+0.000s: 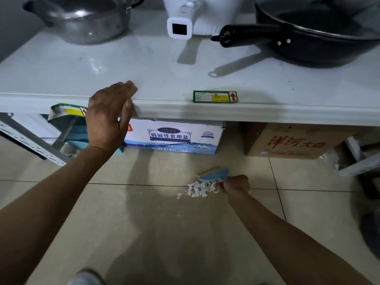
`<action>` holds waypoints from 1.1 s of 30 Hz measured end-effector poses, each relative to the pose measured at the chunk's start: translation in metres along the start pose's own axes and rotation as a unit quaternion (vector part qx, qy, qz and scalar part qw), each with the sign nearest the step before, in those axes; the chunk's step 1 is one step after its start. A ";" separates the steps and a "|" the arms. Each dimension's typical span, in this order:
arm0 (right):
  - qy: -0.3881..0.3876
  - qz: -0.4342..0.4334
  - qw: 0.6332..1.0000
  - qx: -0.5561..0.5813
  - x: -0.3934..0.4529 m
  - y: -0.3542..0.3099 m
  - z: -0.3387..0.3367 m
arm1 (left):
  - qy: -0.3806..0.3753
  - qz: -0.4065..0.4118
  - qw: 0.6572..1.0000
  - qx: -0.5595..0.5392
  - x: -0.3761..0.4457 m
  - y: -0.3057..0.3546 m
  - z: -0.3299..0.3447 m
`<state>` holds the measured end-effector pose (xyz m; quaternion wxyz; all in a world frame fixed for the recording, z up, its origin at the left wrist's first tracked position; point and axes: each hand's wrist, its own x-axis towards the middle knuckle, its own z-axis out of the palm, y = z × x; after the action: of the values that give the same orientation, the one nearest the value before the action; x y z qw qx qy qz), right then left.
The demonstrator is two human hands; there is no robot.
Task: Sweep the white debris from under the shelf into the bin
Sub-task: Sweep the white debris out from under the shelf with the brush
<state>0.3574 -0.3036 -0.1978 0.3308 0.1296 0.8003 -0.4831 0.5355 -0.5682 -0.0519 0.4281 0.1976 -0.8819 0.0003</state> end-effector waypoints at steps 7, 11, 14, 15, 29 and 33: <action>-0.145 -0.149 0.943 -0.260 -0.029 0.010 0.046 | -0.087 -0.030 0.996 0.004 0.005 0.013 -0.018; -0.159 -0.217 0.878 -0.395 -0.043 0.007 0.065 | -0.119 0.029 0.992 -0.020 0.013 0.049 -0.017; -0.139 -0.214 0.866 -0.431 -0.039 -0.002 0.063 | -0.122 0.076 0.989 -0.041 0.025 0.089 -0.005; -0.125 -0.223 0.862 -0.438 -0.034 -0.005 0.059 | -0.121 0.085 0.988 -0.046 0.029 0.102 0.001; 0.018 -0.144 0.894 -0.423 0.033 -0.012 -0.093 | -0.090 0.062 0.993 -0.036 0.044 0.205 0.090; 0.032 -0.123 0.909 -0.396 0.040 -0.011 -0.119 | -0.058 0.068 0.996 -0.020 0.042 0.206 0.094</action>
<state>0.2738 -0.2118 -0.1790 0.2677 -0.0959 0.9455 -0.1588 0.3690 -0.4088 -0.0452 0.3787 0.1284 -0.9166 0.0001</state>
